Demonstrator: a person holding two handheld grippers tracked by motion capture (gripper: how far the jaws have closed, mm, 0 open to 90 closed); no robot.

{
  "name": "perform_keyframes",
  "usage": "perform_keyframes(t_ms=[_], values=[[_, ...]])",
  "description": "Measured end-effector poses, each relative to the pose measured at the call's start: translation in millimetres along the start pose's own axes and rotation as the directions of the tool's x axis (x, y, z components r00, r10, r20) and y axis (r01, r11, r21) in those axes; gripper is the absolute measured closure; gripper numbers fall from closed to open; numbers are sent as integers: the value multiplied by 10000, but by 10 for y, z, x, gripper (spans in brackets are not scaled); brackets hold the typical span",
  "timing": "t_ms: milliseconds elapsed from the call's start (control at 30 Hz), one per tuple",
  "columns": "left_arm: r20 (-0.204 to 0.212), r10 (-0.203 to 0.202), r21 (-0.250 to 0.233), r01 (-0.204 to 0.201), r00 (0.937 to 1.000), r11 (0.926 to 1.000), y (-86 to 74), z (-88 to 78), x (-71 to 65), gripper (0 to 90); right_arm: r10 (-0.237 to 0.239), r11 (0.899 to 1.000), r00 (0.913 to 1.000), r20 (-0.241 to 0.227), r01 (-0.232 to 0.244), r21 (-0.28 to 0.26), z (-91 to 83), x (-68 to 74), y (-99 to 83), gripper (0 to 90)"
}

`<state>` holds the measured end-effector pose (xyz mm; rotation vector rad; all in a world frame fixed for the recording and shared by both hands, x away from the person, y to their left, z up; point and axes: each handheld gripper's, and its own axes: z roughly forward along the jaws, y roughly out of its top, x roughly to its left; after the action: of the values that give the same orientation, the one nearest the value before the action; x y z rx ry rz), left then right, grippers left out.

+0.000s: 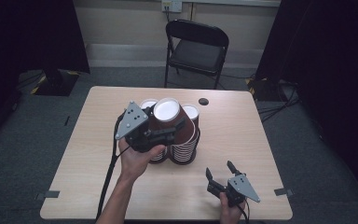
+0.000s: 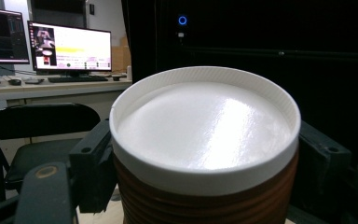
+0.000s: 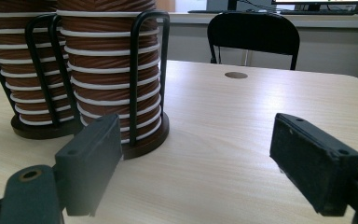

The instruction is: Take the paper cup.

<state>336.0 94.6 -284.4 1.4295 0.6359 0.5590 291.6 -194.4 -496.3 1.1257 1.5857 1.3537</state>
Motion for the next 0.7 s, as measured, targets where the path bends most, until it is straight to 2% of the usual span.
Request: perform_keyframes(t_ms=[300, 333, 400, 467, 533, 700], values=[[97, -204, 225, 202, 9997, 9995, -126, -92, -51, 219, 8, 10000, 10000, 8, -8, -14, -2, 1, -1, 158], [-83, -108, 426, 112, 9999, 9990, -174, -102, -69, 219, 3, 10000, 10000, 10, -3, -8, -2, 2, 0, 158], [-183, -81, 466, 90, 9998, 9989, -217, -133, -95, 219, 29, 10000, 10000, -14, -29, -6, -2, -1, -1, 158], [-59, -263, 596, 266, 9996, 9979, -254, -159, -118, 219, 35, 10000, 10000, -18, -35, -23, -2, -2, -1, 158], [-124, -109, 773, 118, 9999, 9969, -297, -195, -144, 219, 5, 10000, 10000, -50, -5, 23, -1, -1, 0, 158], [-30, -241, 1023, 243, 9997, 9945, -420, -235, -141, 219, 4, 10000, 10000, -36, -4, 10, -3, 1, 0, 158]])
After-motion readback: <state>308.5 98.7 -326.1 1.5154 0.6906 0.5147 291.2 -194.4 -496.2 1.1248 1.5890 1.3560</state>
